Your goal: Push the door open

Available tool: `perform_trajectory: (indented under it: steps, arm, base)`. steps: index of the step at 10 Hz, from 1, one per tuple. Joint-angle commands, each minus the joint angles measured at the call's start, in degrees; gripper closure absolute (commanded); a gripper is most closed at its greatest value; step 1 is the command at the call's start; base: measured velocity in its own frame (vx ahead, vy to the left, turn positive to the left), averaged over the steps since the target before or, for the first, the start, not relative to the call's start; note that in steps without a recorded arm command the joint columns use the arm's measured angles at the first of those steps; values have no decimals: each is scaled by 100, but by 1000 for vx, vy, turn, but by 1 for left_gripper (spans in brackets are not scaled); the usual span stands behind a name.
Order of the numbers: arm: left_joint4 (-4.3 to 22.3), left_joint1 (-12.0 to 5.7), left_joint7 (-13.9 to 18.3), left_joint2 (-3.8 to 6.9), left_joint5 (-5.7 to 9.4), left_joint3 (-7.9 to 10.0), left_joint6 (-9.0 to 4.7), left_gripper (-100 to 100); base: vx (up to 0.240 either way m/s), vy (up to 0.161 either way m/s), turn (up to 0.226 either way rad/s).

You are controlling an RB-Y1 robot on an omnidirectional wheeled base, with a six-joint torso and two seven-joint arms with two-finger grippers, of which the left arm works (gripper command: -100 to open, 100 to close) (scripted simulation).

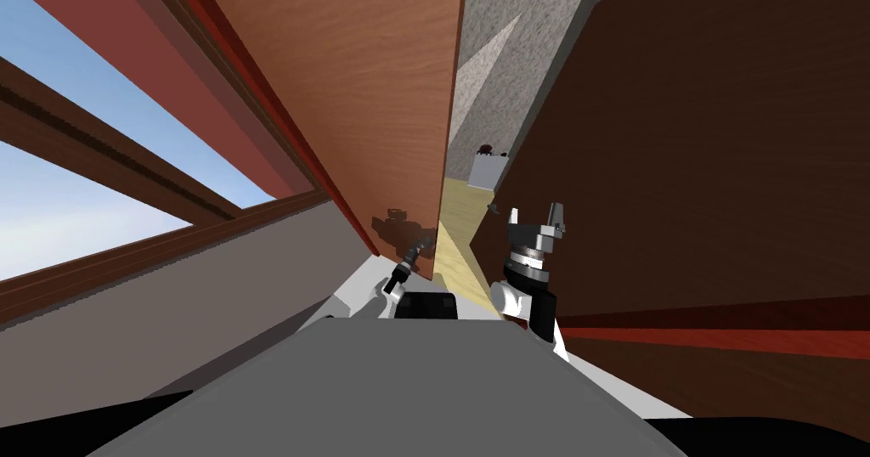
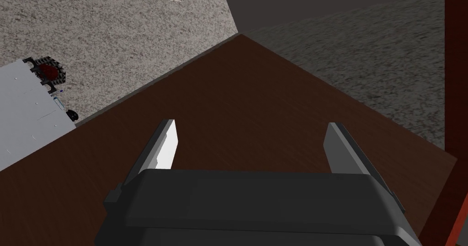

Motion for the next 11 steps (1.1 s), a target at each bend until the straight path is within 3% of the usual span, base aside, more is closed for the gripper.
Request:
perform_trajectory:
  steps: [1,2,3,8,11]
  arm:
    - [32,-9,-15,-95,9,21,-18,-100]
    - [16,0,-13,-62,4,12,-11,-100]
    - [16,0,-13,-62,4,12,-11,100]
    - [16,0,-13,-62,4,12,-11,100]
    - [15,-29,-78,43,70,148,1,100]
  base:
    - [160,-69,-23]
    - [74,-30,1]
    - [-11,4,3]
    - [-7,6,-5]
    - [118,-74,33]
